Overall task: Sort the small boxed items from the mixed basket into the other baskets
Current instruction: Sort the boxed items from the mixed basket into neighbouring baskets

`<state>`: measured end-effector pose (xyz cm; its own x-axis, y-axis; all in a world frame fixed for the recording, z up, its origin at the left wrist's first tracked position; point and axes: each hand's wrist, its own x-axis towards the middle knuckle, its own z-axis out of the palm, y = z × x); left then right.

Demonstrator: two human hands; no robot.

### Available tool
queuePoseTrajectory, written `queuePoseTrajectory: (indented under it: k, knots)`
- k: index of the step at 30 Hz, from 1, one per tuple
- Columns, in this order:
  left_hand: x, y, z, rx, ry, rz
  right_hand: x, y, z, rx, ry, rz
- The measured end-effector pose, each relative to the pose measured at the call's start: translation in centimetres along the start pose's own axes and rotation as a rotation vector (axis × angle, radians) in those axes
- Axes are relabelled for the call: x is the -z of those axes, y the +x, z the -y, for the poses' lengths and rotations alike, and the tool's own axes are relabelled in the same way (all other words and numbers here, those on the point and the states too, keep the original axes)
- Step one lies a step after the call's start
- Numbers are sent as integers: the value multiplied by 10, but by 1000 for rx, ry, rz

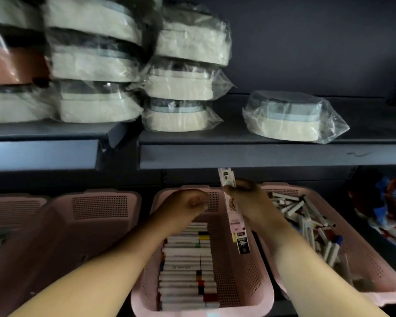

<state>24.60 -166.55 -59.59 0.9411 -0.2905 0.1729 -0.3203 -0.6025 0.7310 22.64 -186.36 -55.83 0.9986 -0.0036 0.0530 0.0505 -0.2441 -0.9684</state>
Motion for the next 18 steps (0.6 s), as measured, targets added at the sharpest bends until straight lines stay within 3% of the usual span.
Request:
queuePoseTrajectory:
  k: [7,13,18]
  knots:
    - [30,-36,14,132,-215,-22,-87,-4,6,-10,142,69]
    - [77,-88,50,249,-148,-209,-161,-15,20,-50,200,202]
    - [127,-133,80,356,-150,-272,-219,-25,36,-13,181,272]
